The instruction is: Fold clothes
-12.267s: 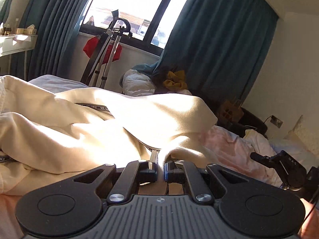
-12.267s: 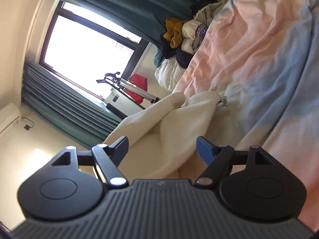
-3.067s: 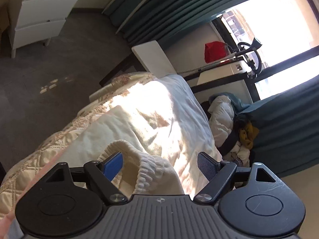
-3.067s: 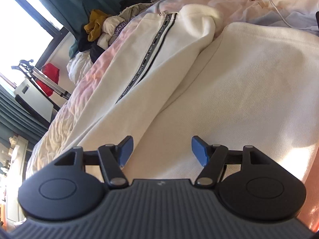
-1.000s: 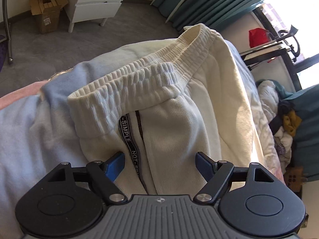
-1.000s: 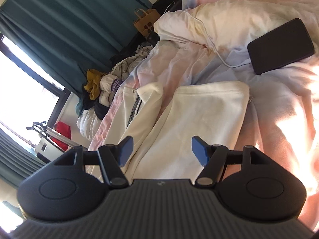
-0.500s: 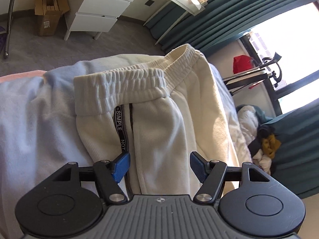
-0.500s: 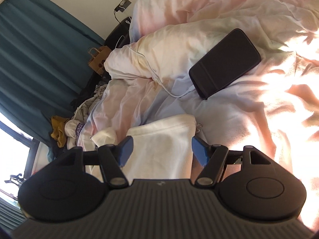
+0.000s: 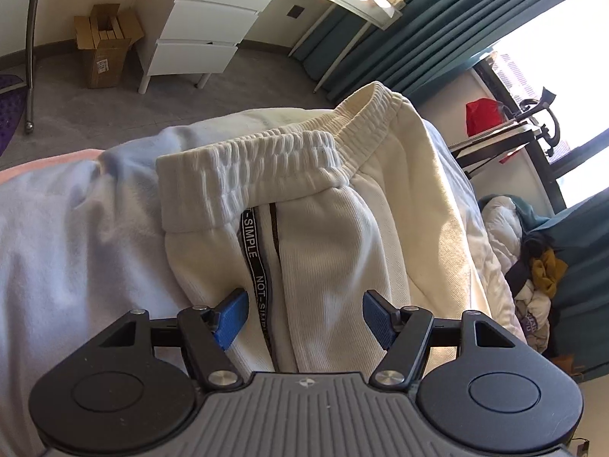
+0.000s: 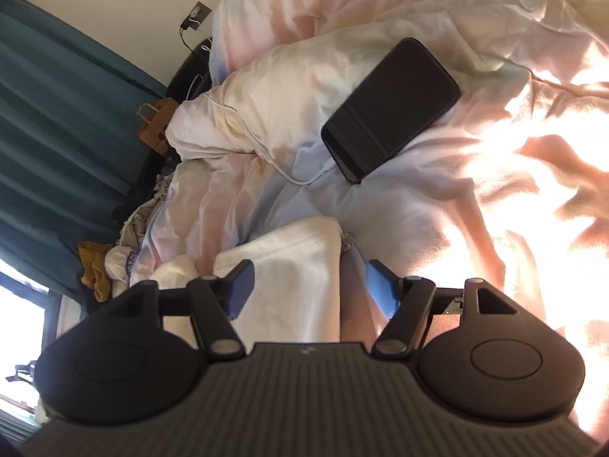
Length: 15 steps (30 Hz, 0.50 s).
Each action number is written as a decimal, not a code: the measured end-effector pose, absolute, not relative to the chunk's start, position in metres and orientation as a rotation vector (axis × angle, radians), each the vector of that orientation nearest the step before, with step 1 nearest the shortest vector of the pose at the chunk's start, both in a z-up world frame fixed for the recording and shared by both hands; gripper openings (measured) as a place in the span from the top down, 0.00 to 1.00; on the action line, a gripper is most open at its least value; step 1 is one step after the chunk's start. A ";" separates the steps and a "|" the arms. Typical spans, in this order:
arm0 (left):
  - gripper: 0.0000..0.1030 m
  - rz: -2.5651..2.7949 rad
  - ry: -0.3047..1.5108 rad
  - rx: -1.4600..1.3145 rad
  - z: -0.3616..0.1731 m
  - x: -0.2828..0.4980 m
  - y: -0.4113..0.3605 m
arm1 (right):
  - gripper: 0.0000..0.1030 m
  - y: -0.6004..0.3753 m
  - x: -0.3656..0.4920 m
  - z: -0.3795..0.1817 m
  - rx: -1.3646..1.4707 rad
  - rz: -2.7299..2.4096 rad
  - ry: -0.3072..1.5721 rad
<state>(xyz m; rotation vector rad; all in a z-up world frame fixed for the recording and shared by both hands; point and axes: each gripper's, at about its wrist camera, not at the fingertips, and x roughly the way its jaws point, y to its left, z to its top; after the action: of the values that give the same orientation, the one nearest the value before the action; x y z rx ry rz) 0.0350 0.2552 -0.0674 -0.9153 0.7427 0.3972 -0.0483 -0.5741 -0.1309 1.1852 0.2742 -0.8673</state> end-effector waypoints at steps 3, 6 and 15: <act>0.34 0.415 0.759 -0.922 -0.078 0.049 0.259 | 0.34 -0.574 -0.046 -0.132 1.171 -0.886 0.274; 0.43 0.426 0.758 -0.893 -0.079 0.055 0.256 | 0.34 -0.575 -0.041 -0.135 1.141 -0.905 0.286; 0.87 0.400 0.669 -0.963 -0.075 0.032 0.267 | 0.34 -0.586 -0.031 -0.141 1.112 -0.960 0.307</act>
<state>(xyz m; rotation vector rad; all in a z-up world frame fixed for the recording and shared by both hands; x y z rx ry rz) 0.0319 0.2668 -0.0752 -0.9631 0.6685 0.4000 -0.0309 -0.5860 -0.1415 1.1119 0.3065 -0.9596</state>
